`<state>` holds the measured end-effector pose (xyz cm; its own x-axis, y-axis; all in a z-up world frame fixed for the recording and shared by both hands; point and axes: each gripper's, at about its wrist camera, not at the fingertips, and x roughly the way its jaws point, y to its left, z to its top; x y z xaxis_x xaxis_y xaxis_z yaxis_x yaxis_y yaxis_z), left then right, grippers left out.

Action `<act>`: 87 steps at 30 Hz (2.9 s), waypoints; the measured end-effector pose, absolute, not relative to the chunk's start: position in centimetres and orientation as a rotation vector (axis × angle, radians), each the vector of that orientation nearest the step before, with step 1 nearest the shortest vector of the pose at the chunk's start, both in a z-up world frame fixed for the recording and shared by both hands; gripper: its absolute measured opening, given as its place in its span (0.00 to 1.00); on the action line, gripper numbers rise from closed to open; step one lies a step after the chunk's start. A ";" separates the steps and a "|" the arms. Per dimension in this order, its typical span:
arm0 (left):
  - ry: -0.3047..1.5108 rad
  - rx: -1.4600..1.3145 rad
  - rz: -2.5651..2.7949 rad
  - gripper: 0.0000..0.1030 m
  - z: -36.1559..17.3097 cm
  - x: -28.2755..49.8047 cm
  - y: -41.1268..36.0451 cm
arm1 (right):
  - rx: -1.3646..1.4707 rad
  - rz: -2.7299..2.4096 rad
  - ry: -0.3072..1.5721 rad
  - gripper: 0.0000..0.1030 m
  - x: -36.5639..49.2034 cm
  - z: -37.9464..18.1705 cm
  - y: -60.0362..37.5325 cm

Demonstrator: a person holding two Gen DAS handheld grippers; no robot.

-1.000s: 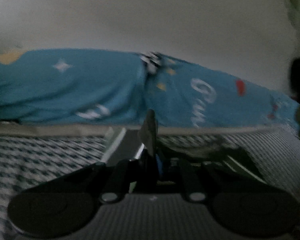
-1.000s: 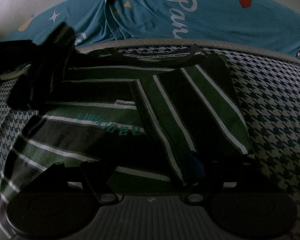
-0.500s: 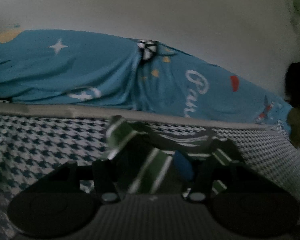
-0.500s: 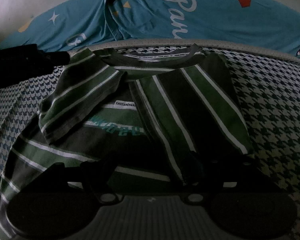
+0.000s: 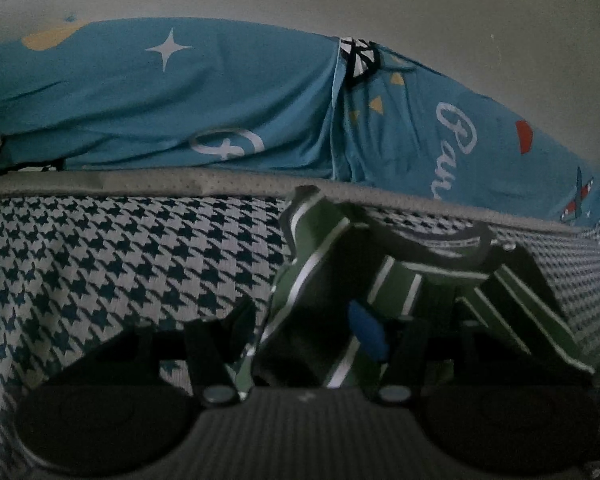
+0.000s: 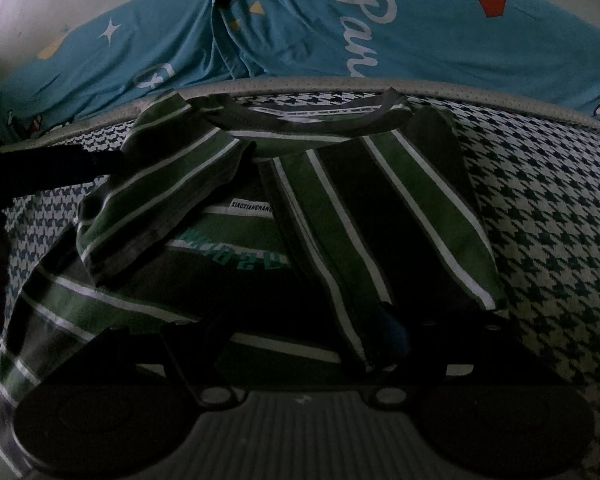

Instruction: Fold clothes

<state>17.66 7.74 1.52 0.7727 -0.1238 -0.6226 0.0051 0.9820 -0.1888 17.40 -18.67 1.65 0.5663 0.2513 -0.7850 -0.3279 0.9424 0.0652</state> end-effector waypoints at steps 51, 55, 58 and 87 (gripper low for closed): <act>0.647 -0.136 0.139 0.58 -1.1 22.2 7.8 | 0.048 0.301 0.840 0.75 20.7 3.7 -22.6; 0.651 -0.167 0.176 0.62 -0.9 22.5 8.5 | 0.056 0.254 0.802 0.75 21.5 4.5 -24.1; 0.640 -0.214 0.190 0.60 0.0 22.2 9.3 | 0.087 0.231 0.798 0.74 22.3 4.8 -25.4; 0.789 -0.079 0.082 0.82 2.1 9.4 4.3 | 0.152 0.241 0.848 0.62 22.7 2.6 -29.6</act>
